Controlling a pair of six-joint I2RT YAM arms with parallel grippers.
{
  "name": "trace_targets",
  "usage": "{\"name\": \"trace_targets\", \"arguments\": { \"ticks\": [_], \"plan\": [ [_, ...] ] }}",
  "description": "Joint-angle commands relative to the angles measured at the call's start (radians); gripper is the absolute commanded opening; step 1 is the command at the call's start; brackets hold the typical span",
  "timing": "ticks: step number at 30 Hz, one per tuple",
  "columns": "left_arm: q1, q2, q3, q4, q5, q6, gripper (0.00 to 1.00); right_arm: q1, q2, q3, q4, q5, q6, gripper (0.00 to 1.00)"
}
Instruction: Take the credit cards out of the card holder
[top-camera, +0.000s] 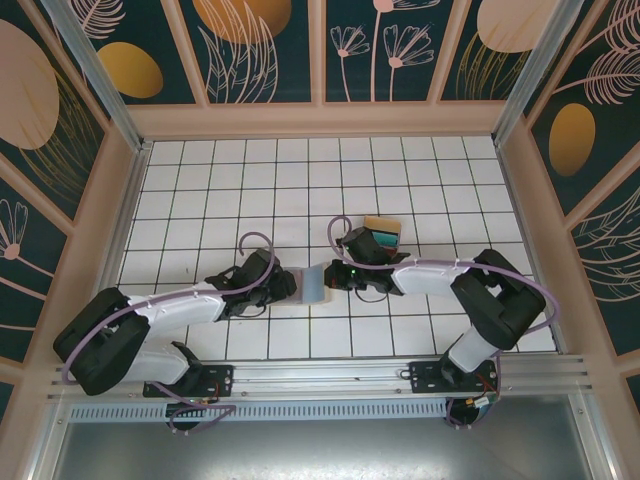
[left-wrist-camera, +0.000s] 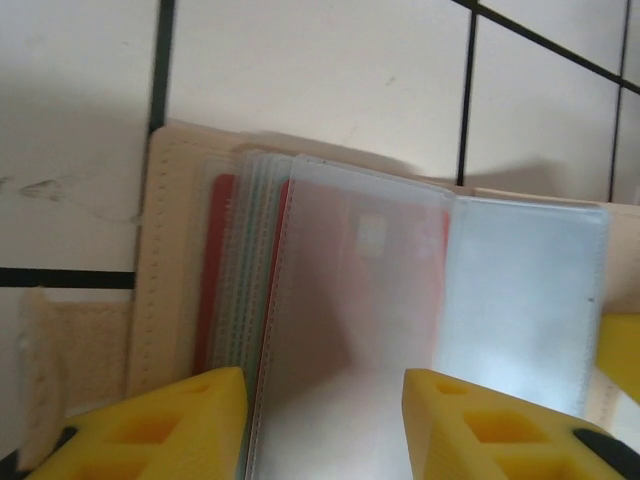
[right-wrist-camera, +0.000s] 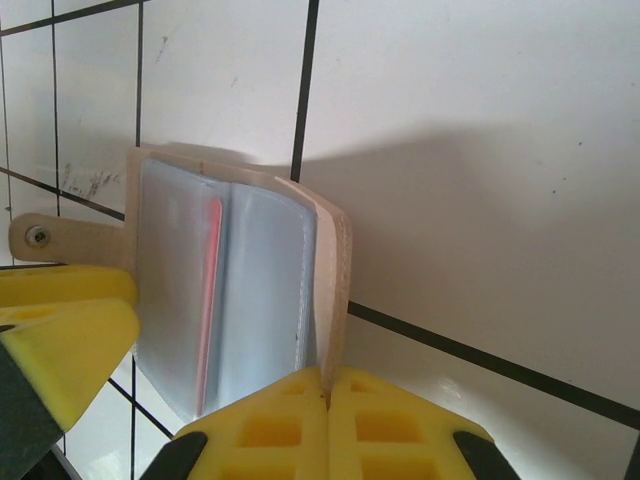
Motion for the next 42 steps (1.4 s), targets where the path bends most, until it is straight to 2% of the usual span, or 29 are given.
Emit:
{"name": "trace_targets", "arguments": {
  "ticks": [1,4,8,15,20,26,30,35,37,40,42],
  "plan": [
    [0.001,0.019,-0.017,0.086,0.107,0.014,0.48,0.000,0.017,-0.003,0.028,-0.016,-0.014,0.00],
    [0.000,0.022,-0.013,0.107,0.132,0.020,0.48,0.000,0.022,-0.002,0.031,-0.017,-0.013,0.00],
    [0.002,0.025,0.000,0.109,0.144,0.032,0.54,0.000,0.026,0.000,0.035,-0.017,-0.012,0.00],
    [0.001,0.051,0.039,0.149,0.197,0.053,0.55,-0.002,0.037,0.006,0.036,-0.017,-0.009,0.00],
    [0.000,0.058,0.068,0.209,0.253,0.063,0.48,-0.010,0.035,-0.002,0.039,-0.011,0.004,0.00],
    [0.001,0.121,0.108,0.251,0.327,0.064,0.45,-0.023,0.024,-0.011,0.038,-0.005,0.010,0.00],
    [0.001,0.091,0.099,0.200,0.249,0.065,0.43,-0.025,0.015,-0.010,0.027,0.003,0.012,0.04],
    [0.022,0.017,0.091,0.061,0.109,0.082,0.39,-0.032,-0.008,-0.002,-0.003,0.021,0.003,0.15],
    [0.043,-0.005,0.074,0.033,0.084,0.084,0.38,-0.037,-0.012,0.007,-0.018,0.028,-0.001,0.20],
    [0.084,-0.041,0.041,0.007,0.052,0.078,0.35,-0.041,-0.022,0.025,-0.045,0.032,-0.015,0.23],
    [0.106,-0.061,0.022,-0.010,0.045,0.078,0.34,-0.041,-0.033,0.046,-0.073,0.051,-0.020,0.29]
  ]
}}
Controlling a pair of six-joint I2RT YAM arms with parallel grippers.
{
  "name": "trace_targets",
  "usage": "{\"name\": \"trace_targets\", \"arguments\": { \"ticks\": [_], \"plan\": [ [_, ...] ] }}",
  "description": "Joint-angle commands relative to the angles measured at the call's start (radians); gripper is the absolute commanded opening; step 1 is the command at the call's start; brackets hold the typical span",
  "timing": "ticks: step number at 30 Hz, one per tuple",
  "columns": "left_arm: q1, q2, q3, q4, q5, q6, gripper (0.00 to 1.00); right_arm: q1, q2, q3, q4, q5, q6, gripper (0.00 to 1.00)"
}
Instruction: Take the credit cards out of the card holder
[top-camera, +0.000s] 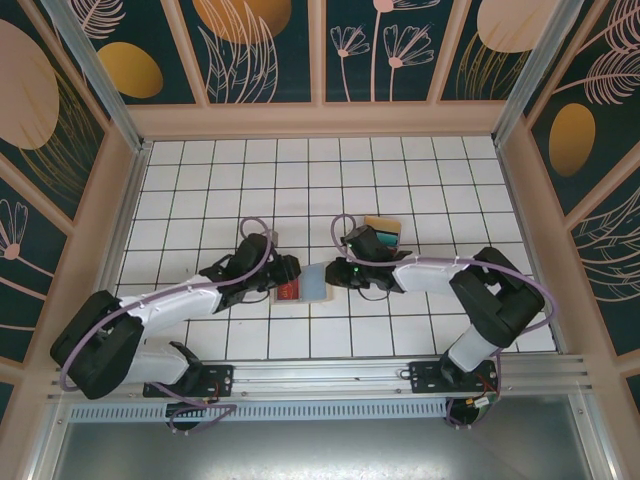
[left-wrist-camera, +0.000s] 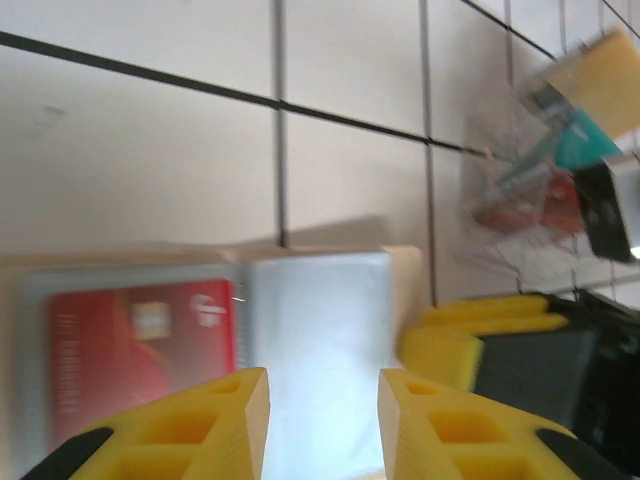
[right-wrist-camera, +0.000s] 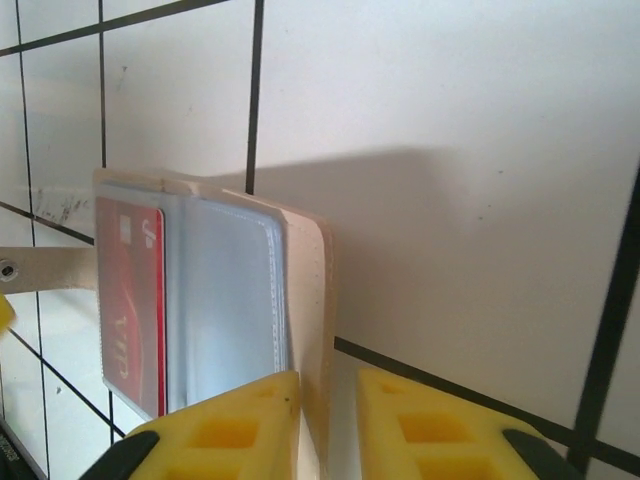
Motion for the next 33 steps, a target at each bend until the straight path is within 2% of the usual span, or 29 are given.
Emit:
{"name": "trace_targets", "arguments": {
  "ticks": [1,5,11,16,22,28,33],
  "plan": [
    [0.035,-0.037,-0.039,-0.084,-0.059,0.017,0.35,-0.005,-0.048,0.052,-0.069,0.049,-0.017,0.31],
    [0.061,-0.073,-0.071,-0.099,-0.070,0.031,0.35,-0.005,-0.086,0.073,-0.102,0.095,-0.015,0.42],
    [0.072,-0.099,-0.095,-0.096,-0.071,0.030,0.33,0.003,-0.139,0.110,-0.125,0.103,-0.020,0.43],
    [0.072,-0.088,-0.116,-0.068,-0.035,0.017,0.29,0.028,-0.130,0.125,-0.070,0.022,-0.013,0.34],
    [0.072,-0.081,-0.130,-0.033,0.008,0.012,0.25,0.052,-0.060,0.099,0.023,-0.070,0.015,0.16],
    [0.072,-0.056,-0.137,0.028,0.075,0.003,0.19,0.053,0.024,0.069,0.139,-0.168,0.059,0.14],
    [0.072,0.002,-0.120,0.023,0.091,0.011,0.17,0.052,0.097,0.095,0.171,-0.217,0.057,0.15]
  ]
}}
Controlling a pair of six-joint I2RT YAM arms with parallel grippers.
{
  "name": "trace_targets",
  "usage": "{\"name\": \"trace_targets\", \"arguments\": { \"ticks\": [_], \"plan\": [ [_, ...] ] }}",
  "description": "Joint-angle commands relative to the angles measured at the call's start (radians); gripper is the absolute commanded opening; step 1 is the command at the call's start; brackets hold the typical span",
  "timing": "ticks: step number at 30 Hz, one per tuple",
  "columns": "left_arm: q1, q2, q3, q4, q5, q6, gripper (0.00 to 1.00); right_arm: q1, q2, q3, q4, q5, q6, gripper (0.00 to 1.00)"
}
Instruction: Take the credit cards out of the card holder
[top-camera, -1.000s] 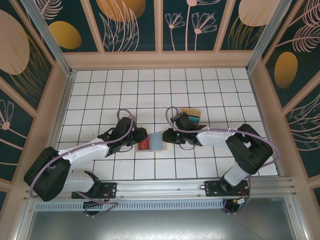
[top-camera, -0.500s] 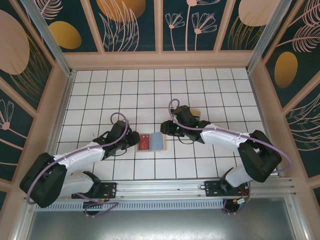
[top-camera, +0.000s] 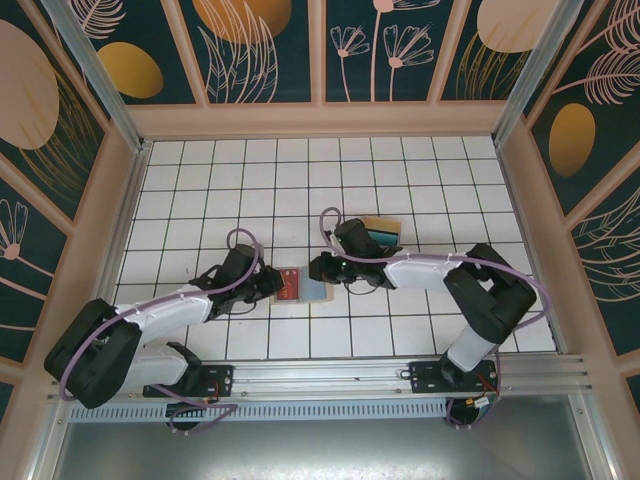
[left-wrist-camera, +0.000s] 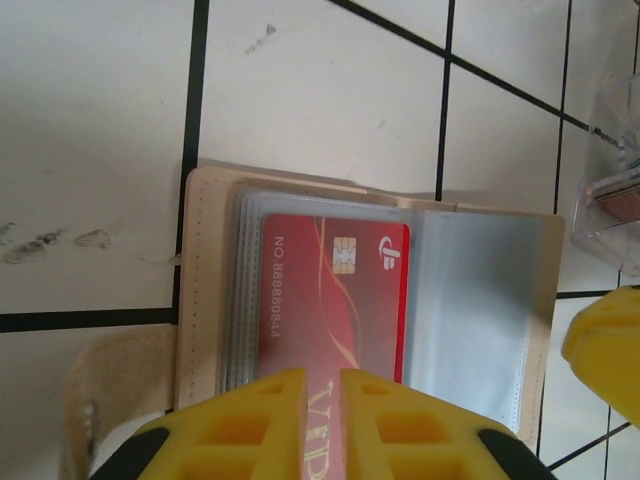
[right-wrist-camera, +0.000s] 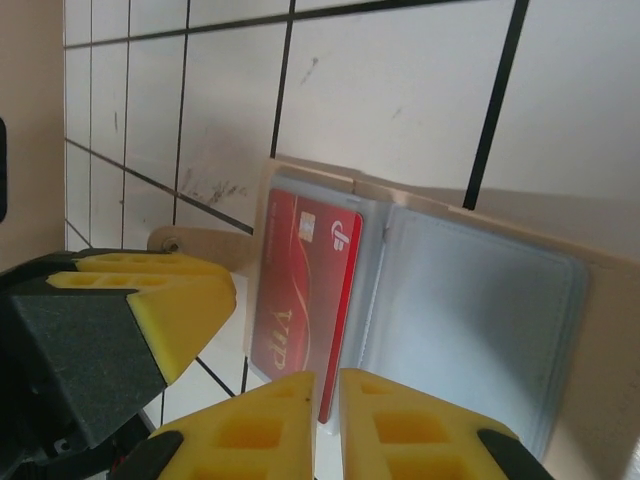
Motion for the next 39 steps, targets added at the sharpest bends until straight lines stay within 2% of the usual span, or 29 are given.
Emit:
{"name": "trace_targets", "arguments": {
  "ticks": [1,6,23,39],
  "plan": [
    [0.005,0.037,0.008,0.012,0.025,0.004,0.17,0.004,0.047,0.022,0.063,-0.075,0.016,0.15],
    [0.005,0.059,0.022,-0.026,-0.002,0.011,0.16,0.006,0.114,0.059,0.060,-0.106,0.015,0.15],
    [0.005,0.092,0.007,-0.001,0.019,-0.006,0.12,0.006,0.218,0.108,0.070,-0.176,0.020,0.18],
    [0.005,0.066,-0.014,-0.001,0.071,-0.026,0.11,0.004,0.128,0.097,-0.044,-0.106,-0.018,0.19]
  ]
}}
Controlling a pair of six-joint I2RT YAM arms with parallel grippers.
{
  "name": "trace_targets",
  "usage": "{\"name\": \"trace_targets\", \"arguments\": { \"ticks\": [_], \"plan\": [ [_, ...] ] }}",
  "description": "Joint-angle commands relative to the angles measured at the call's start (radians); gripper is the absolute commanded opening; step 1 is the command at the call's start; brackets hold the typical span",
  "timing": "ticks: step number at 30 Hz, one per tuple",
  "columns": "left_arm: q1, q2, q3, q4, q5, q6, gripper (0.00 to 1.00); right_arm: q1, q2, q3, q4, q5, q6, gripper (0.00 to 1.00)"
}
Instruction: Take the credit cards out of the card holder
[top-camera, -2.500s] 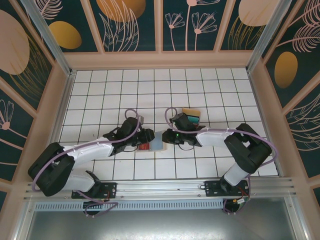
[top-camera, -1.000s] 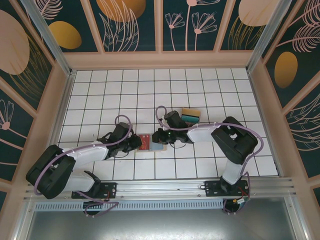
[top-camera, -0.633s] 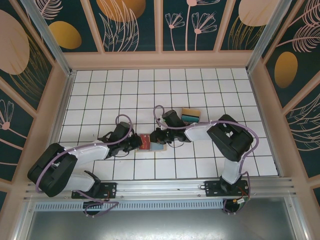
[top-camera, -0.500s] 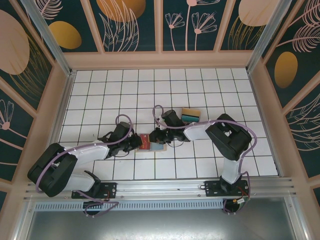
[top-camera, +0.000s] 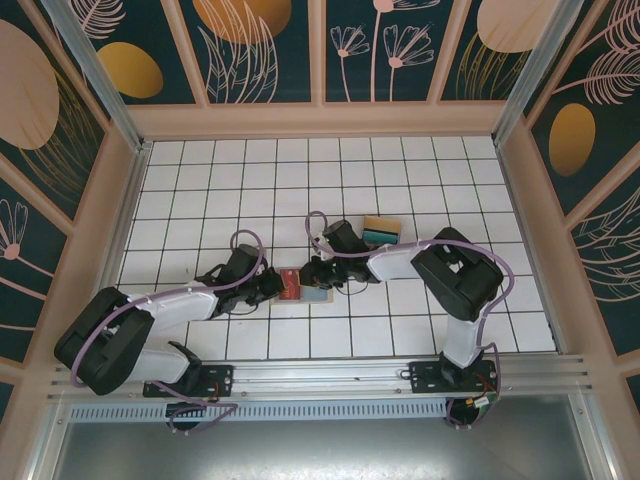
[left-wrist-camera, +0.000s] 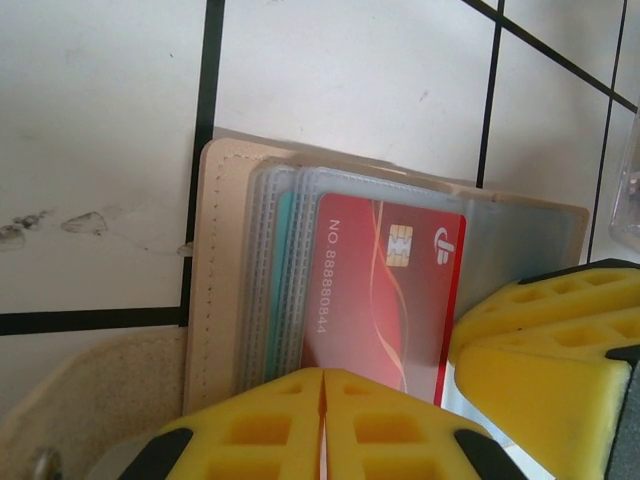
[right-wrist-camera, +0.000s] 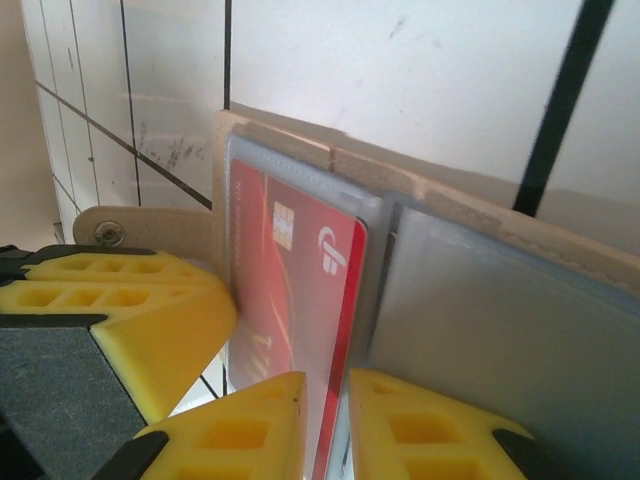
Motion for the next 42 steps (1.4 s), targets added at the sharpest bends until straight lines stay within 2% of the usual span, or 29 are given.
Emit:
{"name": "trace_targets", "arguments": {
  "ticks": [1,20,23,26,42],
  "plan": [
    [0.003,0.001,-0.020,-0.021,0.039,-0.010,0.11,0.003,-0.061,0.005,-0.051,0.026,-0.025,0.19],
    [0.002,0.028,-0.015,-0.013,0.035,-0.006,0.11,0.004,0.033,0.020,-0.012,-0.033,-0.011,0.17],
    [0.001,0.033,-0.013,-0.014,0.038,-0.005,0.10,0.004,0.032,0.020,-0.008,-0.035,-0.010,0.12],
    [0.002,0.034,-0.012,-0.014,0.036,-0.004,0.11,0.006,0.022,0.018,-0.005,-0.037,-0.008,0.00],
    [0.002,0.039,0.000,-0.099,-0.039,0.007,0.01,-0.028,-0.068,-0.072,-0.023,0.018,-0.015,0.00]
  ]
}}
